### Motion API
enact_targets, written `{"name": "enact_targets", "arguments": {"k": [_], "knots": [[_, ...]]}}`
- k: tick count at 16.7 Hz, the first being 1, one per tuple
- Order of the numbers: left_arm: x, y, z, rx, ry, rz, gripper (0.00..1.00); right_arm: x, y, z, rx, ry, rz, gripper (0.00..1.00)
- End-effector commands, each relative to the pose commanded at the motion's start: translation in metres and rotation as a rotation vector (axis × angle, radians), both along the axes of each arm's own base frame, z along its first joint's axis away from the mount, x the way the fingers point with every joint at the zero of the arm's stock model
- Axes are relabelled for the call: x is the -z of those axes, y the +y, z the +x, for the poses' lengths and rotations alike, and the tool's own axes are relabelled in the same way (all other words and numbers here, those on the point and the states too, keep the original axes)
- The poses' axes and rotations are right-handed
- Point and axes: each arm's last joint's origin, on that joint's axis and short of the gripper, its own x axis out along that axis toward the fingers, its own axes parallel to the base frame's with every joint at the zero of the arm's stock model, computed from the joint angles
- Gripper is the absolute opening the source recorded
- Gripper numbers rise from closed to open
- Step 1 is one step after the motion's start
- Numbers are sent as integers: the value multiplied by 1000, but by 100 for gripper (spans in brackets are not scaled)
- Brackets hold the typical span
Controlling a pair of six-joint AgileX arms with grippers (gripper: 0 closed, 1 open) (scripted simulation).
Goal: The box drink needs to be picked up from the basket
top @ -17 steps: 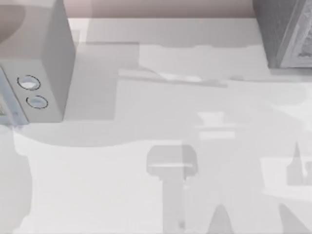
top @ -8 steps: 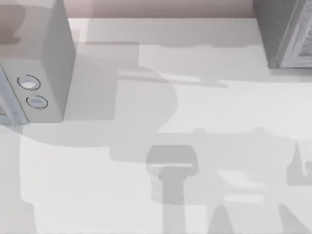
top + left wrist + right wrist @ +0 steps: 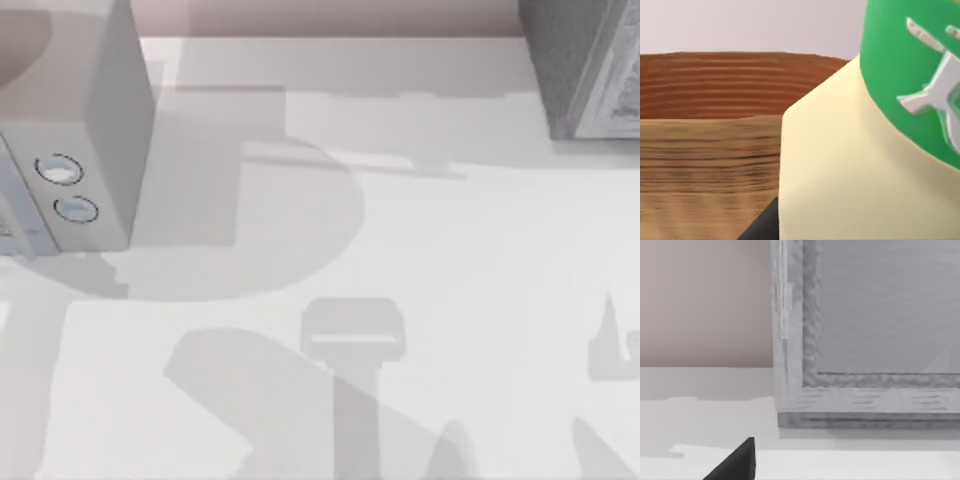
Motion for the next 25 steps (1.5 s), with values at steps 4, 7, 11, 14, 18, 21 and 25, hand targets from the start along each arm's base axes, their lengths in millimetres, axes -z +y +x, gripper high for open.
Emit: {"name": "enact_targets", "arguments": {"k": [4,7,11,14,18,21,25], "knots": [[78,-8,-23,-5,-6,0,0,0,0,0,0,0,0,100],[111,-11,-26,-7,-16,0,0,0,0,0,0,0,0,100],[120,-12,-26,-8,-19,0,0,0,0,0,0,0,0,100],[120,-11,-26,-10,-14,2,0,0,0,0,0,0,0,100],[116,-18,-23,0,102,-78,0,0,0,0,0,0,0,100],[100,-29,-18,2,244,-174,0,0,0,0,0,0,0,100],[65,-56,-4,-41,439,-281,0,0,0,0,0,0,0,100]]}}
